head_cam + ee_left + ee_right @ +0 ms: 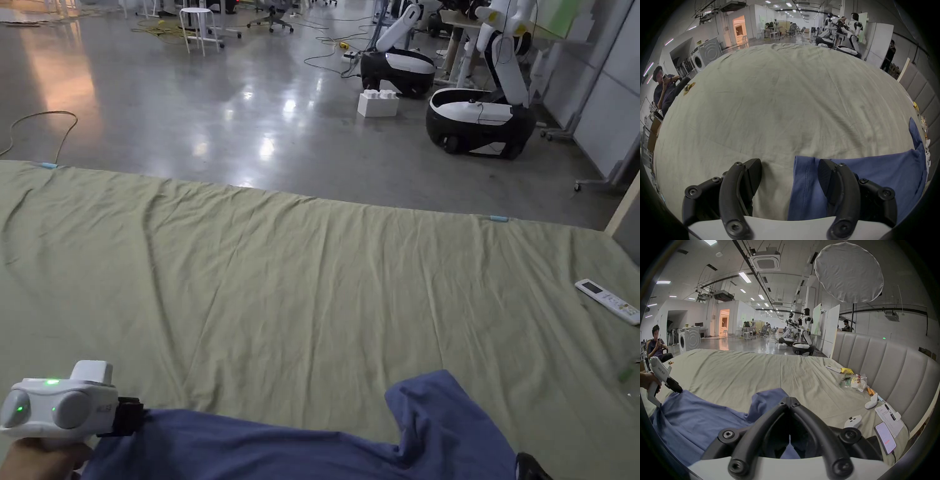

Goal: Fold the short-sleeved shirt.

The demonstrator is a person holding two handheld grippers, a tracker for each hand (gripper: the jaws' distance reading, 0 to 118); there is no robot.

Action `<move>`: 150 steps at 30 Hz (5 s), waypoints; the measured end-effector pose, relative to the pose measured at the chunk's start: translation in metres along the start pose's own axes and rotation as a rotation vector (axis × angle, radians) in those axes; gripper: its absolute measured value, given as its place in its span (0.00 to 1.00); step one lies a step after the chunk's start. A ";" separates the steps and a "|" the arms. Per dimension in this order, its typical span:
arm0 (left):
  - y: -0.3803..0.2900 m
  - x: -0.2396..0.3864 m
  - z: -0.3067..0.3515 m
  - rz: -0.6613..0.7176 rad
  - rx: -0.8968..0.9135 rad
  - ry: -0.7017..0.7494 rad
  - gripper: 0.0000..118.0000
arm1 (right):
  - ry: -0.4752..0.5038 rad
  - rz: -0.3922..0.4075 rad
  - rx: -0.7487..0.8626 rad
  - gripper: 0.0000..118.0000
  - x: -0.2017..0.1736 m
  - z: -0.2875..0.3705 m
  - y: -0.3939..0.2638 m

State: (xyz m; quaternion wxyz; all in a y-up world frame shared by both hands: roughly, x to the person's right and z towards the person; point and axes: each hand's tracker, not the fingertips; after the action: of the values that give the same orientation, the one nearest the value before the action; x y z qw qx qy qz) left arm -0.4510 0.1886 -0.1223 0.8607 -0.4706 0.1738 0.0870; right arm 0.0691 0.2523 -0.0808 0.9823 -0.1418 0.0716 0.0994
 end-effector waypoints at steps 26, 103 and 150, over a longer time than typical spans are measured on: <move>-0.019 0.007 0.054 -0.067 0.187 -0.081 0.04 | 0.130 -0.015 -0.683 0.58 0.054 -0.214 -0.040; -0.138 0.057 0.232 -0.094 0.675 -0.023 0.40 | -0.014 -0.077 0.050 0.66 -0.003 0.086 0.030; -0.194 -0.125 0.110 0.490 -0.038 -0.680 0.67 | 0.084 0.001 0.213 0.00 -0.044 0.086 0.059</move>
State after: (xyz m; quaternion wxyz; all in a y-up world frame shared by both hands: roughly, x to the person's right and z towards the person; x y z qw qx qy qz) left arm -0.4816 0.1775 0.1307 0.8140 -0.3756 -0.0150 0.4428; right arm 0.0234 0.3251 -0.0069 0.9879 -0.0404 0.1230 0.0858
